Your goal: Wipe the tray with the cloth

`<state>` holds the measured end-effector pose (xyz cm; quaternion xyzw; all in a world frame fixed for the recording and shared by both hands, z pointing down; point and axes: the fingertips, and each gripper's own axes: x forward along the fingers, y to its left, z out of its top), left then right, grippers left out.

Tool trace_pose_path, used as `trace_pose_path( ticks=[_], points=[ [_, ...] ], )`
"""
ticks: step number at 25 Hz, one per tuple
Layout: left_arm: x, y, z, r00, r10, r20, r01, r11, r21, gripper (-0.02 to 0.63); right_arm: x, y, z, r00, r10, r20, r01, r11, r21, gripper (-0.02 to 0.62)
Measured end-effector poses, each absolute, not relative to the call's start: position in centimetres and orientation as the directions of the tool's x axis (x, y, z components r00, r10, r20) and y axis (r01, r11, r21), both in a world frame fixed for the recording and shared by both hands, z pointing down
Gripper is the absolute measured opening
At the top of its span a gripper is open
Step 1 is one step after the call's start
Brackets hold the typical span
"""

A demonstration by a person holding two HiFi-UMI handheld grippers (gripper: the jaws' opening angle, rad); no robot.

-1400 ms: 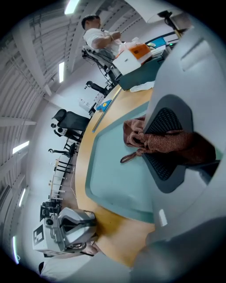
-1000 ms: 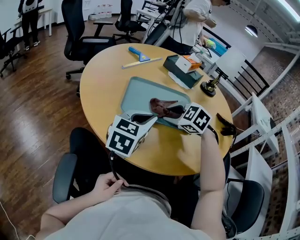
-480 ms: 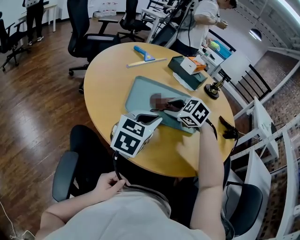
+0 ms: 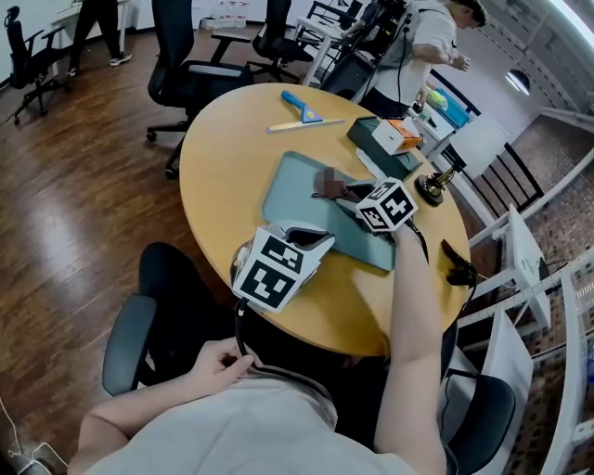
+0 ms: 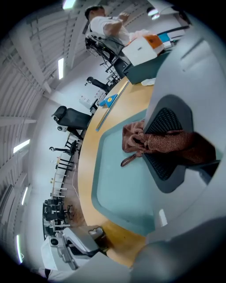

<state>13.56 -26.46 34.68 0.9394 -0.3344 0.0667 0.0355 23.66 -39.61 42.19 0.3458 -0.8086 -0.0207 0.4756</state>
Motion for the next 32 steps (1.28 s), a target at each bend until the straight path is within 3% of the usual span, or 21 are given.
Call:
trace_pose_path(
  ticks=[8,22,32],
  points=[
    [13.7,-26.3,34.6,0.770,-0.622,0.141,-0.630,-0.776,0.017,0.014,24.3,-41.3,42.2,-0.271,-0.627,0.730,-0.570,0.716,0.403,0.135],
    [13.1,-26.4,34.6,0.767,-0.624,0.147,-0.634,-0.773,0.026,0.014,18.8,-32.6,41.9,-0.374,-0.483,0.792,-0.371,0.860,0.349,0.136],
    [13.0,-26.4,34.6,0.768,-0.624,0.146,-0.634,-0.773,0.027,0.014,17.5,-28.9,41.7,-0.465,-0.393,0.793,-0.306,0.912,0.273,0.135]
  ],
)
